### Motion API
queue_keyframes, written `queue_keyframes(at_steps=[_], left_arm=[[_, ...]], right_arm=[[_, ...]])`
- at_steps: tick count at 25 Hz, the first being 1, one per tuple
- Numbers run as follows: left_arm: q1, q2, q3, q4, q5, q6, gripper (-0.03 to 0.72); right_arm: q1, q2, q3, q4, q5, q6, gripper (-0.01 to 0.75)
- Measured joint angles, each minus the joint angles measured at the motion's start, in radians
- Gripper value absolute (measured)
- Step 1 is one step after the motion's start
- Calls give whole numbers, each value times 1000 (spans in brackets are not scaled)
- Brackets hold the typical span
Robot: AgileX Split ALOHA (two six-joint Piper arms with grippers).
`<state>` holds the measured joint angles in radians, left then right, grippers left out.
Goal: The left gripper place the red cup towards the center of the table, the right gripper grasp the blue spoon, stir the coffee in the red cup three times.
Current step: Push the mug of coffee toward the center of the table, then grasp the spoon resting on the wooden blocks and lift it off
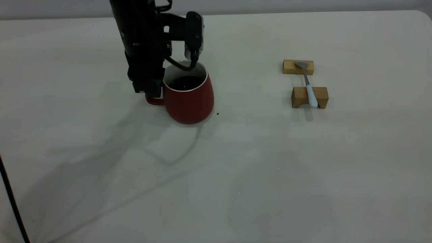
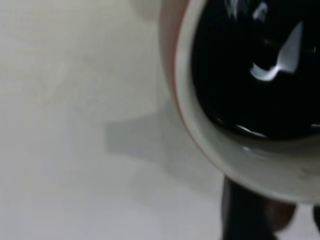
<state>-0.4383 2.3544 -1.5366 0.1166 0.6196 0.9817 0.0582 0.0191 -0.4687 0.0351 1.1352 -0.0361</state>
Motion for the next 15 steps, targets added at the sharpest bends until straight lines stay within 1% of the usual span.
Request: queue_keyframes(at_steps=[3, 5, 6, 9, 11, 15], left_arm=[[0, -42, -2, 0, 57, -53, 616], [0, -80, -12, 0, 121, -92, 668], [0, -105, -24, 0, 165, -111, 676], [0, -191, -74, 0, 305, -191, 668], [0, -257, -117, 0, 387, -298, 650], [0, -369, -164, 0, 515, -536, 574]], right_arm=[[0, 0, 0, 0, 0, 0, 434], [0, 0, 0, 0, 0, -1, 434], [0, 0, 0, 0, 0, -1, 434], [0, 0, 0, 0, 0, -1, 434], [0, 0, 0, 0, 0, -1, 434], [0, 0, 0, 0, 0, -1, 434]])
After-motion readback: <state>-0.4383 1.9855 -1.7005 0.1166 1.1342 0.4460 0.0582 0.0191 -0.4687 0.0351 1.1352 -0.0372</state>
